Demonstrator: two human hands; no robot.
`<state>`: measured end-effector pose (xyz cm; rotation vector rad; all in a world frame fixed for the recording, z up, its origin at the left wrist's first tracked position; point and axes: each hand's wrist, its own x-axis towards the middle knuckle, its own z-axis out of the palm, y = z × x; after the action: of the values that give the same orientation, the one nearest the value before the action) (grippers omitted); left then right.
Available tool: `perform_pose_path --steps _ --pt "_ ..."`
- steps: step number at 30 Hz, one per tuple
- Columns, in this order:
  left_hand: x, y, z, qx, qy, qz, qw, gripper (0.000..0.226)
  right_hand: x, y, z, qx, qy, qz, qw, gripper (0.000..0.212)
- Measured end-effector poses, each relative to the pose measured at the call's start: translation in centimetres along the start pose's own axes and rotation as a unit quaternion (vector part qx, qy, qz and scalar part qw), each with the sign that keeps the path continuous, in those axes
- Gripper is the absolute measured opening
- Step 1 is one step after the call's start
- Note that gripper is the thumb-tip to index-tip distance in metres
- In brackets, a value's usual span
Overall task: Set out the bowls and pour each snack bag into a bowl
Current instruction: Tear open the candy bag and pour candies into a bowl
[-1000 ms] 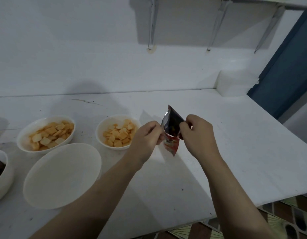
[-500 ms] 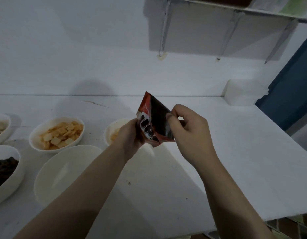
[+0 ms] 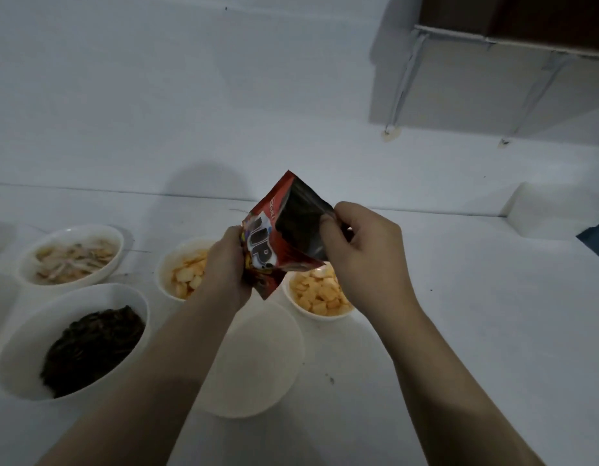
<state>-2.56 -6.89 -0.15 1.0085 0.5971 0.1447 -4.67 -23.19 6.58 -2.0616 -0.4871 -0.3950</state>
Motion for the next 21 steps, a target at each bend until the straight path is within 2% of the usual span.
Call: perform_pose_path --steps 4,8,12,15,18,21 --pt "0.8 2.4 -3.3 0.003 -0.016 0.015 1.0 0.038 -0.4 -1.4 2.8 0.01 -0.03 0.02 0.999 0.036" --pt "1.2 4.4 -6.3 0.065 -0.016 0.076 0.995 0.048 -1.4 -2.7 5.1 0.027 -0.035 0.036 0.998 0.004" --pt "2.2 5.3 -8.6 0.133 -0.001 0.143 0.981 0.047 -2.3 -4.1 7.0 0.07 -0.031 0.063 0.995 0.025" --pt "3.0 5.3 -10.0 0.175 0.015 0.185 0.967 0.048 -3.1 -4.8 8.3 0.109 0.002 0.086 0.99 0.021" --pt "3.5 4.9 -11.2 0.224 0.03 0.227 0.947 0.056 -3.8 -4.7 9.6 0.101 0.048 0.112 0.987 0.019" --pt "3.3 4.3 -11.8 0.247 0.037 0.243 0.937 0.046 -4.4 -4.1 10.6 0.065 0.091 0.129 0.985 0.017"
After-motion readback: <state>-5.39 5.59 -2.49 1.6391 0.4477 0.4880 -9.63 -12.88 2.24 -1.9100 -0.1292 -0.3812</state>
